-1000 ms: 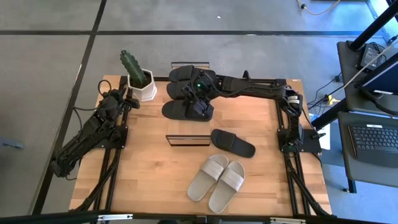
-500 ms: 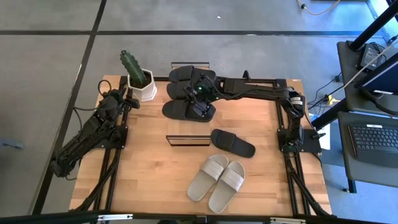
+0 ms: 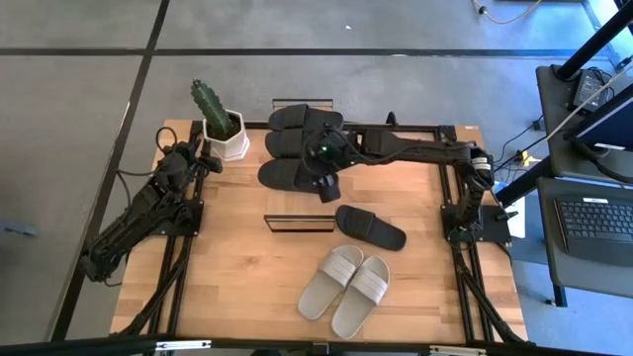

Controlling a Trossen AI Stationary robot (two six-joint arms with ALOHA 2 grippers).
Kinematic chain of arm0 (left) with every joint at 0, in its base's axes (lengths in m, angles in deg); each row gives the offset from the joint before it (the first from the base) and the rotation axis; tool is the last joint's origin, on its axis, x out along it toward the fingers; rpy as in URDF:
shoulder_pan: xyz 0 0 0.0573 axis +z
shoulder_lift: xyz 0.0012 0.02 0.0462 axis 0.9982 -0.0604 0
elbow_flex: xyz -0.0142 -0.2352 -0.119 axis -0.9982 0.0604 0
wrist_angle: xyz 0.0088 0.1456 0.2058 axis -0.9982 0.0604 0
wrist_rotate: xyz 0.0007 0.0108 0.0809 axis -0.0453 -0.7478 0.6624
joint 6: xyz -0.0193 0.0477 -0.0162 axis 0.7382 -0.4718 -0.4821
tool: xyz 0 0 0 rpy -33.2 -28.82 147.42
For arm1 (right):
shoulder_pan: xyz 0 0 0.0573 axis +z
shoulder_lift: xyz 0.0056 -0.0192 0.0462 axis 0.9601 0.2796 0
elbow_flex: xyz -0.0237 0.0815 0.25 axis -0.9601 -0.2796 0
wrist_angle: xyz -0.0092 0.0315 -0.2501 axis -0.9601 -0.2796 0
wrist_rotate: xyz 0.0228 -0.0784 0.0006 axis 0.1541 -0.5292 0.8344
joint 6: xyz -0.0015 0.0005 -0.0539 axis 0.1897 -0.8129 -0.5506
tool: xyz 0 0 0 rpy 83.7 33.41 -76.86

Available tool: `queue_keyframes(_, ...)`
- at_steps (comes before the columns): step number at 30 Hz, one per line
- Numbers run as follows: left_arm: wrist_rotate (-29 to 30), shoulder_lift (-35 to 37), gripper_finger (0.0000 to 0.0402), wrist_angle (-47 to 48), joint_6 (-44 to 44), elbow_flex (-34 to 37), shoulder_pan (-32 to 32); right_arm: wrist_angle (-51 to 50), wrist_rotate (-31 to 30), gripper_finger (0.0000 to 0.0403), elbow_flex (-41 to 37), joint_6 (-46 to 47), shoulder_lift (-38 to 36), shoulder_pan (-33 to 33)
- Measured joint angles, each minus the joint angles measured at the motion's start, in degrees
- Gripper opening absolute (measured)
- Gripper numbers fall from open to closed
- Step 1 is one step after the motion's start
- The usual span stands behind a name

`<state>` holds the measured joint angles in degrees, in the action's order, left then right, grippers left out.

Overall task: Pick and place slides into the shelf
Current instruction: Put the right black slide on the shelf

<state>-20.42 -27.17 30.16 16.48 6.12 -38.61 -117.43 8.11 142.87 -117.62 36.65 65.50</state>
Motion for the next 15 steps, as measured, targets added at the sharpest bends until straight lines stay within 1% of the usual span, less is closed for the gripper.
queue_keyframes(3, 0.0, 0.0, 0.0147, 0.0, 0.0, 0.0, 0.0, -4.1, 0.4, 0.0188, 0.0, 6.1, 0.0, 0.9)
queue_keyframes(7, 0.0, 0.0, 0.0147, 0.0, 0.0, 0.0, 0.0, -7.0, 2.3, 0.0188, 0.0, 10.3, 0.0, 2.6)
queue_keyframes(10, 0.0, 0.0, 0.0147, 0.0, 0.0, 0.0, 0.0, -6.8, 3.8, 0.0188, 0.0, 11.3, 0.0, 3.8)
queue_keyframes(15, 0.0, 0.0, 0.0147, 0.0, 0.0, 0.0, 0.0, -6.3, 4.1, 0.0188, 0.0, 13.0, 0.0, 5.7)
